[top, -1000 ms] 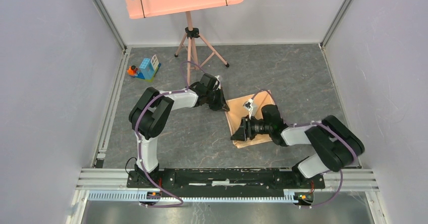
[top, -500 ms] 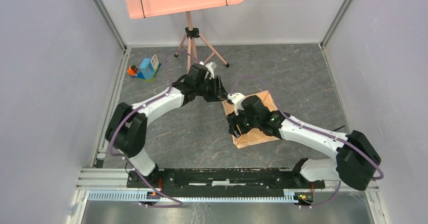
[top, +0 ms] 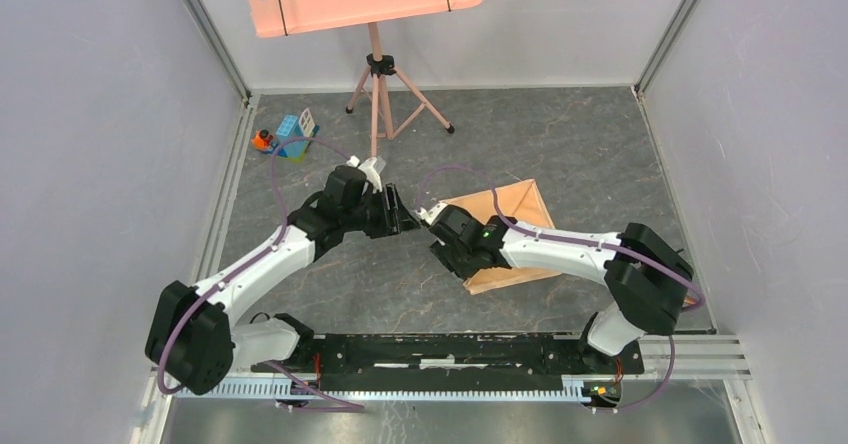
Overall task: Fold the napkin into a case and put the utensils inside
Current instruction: Pick up the upper triangle-folded napkin from the center of the board.
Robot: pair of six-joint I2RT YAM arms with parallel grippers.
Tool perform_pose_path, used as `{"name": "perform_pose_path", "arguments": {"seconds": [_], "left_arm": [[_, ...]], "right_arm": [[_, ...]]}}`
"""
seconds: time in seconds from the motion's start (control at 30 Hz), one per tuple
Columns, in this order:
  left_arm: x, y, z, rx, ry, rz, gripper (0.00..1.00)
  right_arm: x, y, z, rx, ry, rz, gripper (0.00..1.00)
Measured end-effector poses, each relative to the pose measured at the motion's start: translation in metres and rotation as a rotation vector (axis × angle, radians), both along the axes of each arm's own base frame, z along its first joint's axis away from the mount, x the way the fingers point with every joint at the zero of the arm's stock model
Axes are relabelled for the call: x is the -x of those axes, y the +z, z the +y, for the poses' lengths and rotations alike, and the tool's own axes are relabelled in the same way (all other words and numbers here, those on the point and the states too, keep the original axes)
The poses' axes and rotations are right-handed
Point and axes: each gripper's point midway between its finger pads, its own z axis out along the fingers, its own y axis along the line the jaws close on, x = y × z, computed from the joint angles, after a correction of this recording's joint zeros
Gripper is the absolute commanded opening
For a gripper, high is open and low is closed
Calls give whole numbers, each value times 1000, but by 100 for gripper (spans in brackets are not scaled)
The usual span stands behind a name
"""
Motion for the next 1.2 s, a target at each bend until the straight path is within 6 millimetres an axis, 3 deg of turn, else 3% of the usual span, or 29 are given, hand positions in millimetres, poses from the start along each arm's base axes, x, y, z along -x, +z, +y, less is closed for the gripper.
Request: {"name": "perform_pose_path", "arguments": {"seconds": [0.2,0.37,0.83,0.9,1.0,1.13,1.2], "left_arm": [[20,-13,11,-5,0,10,57],[24,-19,14,-10,-1,20,57],[29,-26,16,-16,-3,33,57],[29,-26,16,-15,-3,31,57],[30,-27,16,-15,-3,32,59],[34,-36,18,-18,-2,52,63],[34,-39,16,-7,4,69,65]], "right_arm": [[5,-12,-1,53,6,14,45],[5,-22,-5,89,2,17,44],[0,-29,-4,63,10,-21,52],[-1,-30,-4,49,8,-26,46],[-2,-30,-3,26,9,-38,24],[-6,-30,-1,-1,19,-84,4],[-8,-30,-2,-5,21,-100,0]]}}
